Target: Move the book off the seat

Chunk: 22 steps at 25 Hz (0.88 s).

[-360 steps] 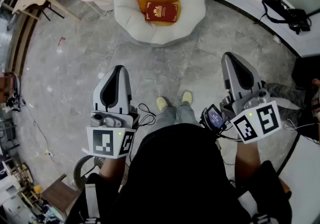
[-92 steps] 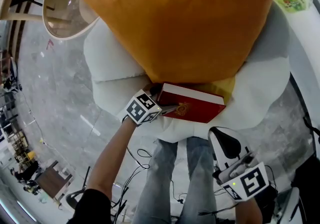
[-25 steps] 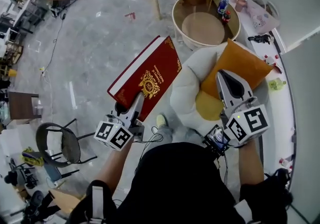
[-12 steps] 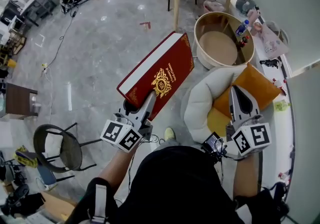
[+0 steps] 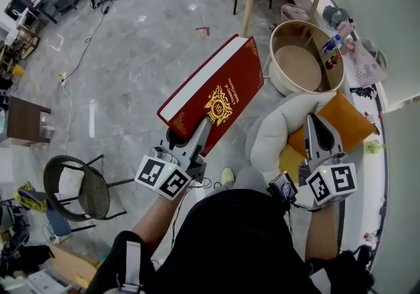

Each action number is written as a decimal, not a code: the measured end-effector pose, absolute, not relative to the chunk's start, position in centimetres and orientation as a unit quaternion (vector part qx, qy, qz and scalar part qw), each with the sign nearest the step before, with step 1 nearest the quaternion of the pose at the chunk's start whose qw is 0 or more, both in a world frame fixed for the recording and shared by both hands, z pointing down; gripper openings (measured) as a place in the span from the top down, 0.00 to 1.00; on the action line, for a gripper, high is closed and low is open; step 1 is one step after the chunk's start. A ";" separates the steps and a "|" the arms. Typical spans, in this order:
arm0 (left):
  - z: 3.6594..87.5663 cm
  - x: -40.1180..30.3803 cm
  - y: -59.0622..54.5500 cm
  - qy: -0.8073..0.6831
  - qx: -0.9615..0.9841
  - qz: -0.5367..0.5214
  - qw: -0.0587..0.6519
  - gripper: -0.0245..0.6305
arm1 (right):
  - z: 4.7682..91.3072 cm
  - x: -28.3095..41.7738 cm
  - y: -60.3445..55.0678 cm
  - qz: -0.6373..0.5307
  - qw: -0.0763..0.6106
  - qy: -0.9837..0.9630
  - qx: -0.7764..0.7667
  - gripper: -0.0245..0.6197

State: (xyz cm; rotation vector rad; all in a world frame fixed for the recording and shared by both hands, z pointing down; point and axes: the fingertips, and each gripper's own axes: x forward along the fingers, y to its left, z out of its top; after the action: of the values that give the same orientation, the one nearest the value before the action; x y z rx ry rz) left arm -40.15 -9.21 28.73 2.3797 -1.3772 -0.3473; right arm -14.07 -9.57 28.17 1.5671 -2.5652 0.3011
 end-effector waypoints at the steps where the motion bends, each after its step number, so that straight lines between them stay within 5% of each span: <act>1: 28.6 -40.6 -9.1 -0.492 0.842 -0.126 0.184 0.59 | 28.1 -14.4 -9.7 0.100 0.060 -0.849 0.516 0.94; 22: 26.1 -39.5 -17.7 -0.470 0.860 -0.129 0.152 0.59 | 27.9 -12.0 -16.3 0.081 0.029 -0.830 0.551 0.94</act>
State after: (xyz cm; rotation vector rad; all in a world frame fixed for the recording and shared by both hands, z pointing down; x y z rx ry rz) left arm -39.53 -17.74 26.07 2.4665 -1.3485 -0.3712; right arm -12.01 -16.27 27.87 1.7011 -2.5601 0.2499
